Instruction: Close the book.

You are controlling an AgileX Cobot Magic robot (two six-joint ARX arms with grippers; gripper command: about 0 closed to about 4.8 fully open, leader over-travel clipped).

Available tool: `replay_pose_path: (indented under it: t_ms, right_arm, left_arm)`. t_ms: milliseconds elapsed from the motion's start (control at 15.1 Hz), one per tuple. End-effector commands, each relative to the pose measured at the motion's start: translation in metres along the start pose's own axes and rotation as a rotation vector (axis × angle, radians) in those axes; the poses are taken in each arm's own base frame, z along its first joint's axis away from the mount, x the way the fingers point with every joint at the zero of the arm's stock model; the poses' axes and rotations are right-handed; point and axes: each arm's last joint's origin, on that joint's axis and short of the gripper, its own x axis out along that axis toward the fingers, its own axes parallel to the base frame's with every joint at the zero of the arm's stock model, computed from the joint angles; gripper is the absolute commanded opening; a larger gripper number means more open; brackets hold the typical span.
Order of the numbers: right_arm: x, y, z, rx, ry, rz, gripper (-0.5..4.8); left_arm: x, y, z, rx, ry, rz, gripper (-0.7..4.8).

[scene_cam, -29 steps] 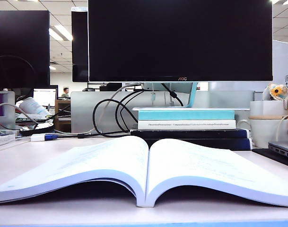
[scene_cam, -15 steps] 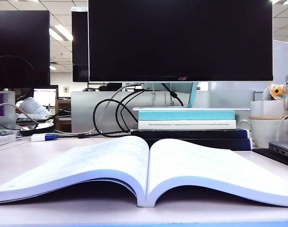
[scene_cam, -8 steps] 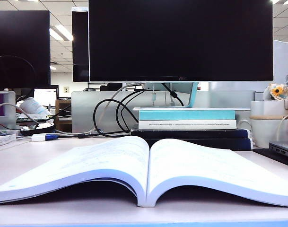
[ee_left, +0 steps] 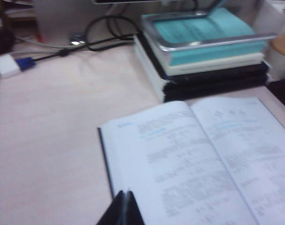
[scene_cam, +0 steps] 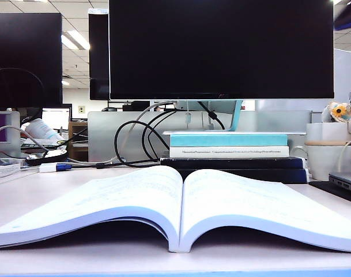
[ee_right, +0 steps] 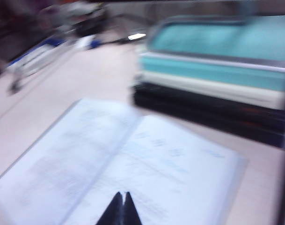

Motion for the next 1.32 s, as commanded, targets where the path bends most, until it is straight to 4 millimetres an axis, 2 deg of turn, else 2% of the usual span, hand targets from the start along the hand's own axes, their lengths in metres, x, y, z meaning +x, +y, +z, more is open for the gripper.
replay_pose_path:
  t_ms: [66, 331, 661, 727, 794, 860, 992, 1058, 1124, 1190, 1323]
  right_arm:
    - [0.009, 0.010, -0.002, -0.033, 0.048, 0.063, -0.04]
    - [0.015, 0.011, -0.007, -0.031, 0.113, 0.070, -0.04]
    - [0.015, 0.012, -0.016, 0.012, 0.203, 0.119, -0.04]
    - [0.015, 0.012, -0.016, 0.013, 0.201, 0.140, -0.04]
    - [0.015, 0.012, -0.016, 0.013, 0.201, 0.139, -0.04]
    - [0.015, 0.013, -0.016, 0.015, 0.203, 0.147, -0.04]
    - [0.015, 0.013, -0.016, 0.014, 0.202, 0.148, -0.04]
    - [0.015, 0.012, -0.015, 0.008, 0.190, 0.140, -0.04]
    - [0.016, 0.012, -0.013, 0.001, 0.175, 0.141, -0.04]
    - [0.016, 0.012, -0.013, 0.000, 0.173, 0.141, -0.04]
    - [0.016, 0.012, -0.013, -0.002, 0.170, 0.141, -0.04]
  left_arm:
    - [0.003, -0.018, -0.013, -0.002, 0.050, -0.054, -0.06]
    - [0.009, -0.034, -0.022, -0.020, 0.170, -0.198, -0.06]
    - [0.019, -0.057, -0.031, -0.033, 0.292, -0.293, -0.06]
    - [0.039, -0.088, -0.041, -0.026, 0.318, -0.297, -0.06]
    - [0.046, -0.101, -0.052, -0.018, 0.295, -0.194, -0.06]
    - [0.044, -0.109, -0.068, -0.008, 0.232, -0.119, -0.06]
    - [0.030, -0.115, -0.102, -0.064, 0.208, -0.131, -0.06]
    - [0.026, -0.122, -0.119, -0.137, 0.164, -0.238, -0.05]
    - [0.031, -0.121, -0.132, -0.215, 0.169, -0.262, -0.06]
    - [0.036, -0.121, -0.145, -0.234, 0.199, -0.212, -0.06]
    - [0.042, -0.127, -0.152, -0.218, 0.202, -0.198, -0.06]
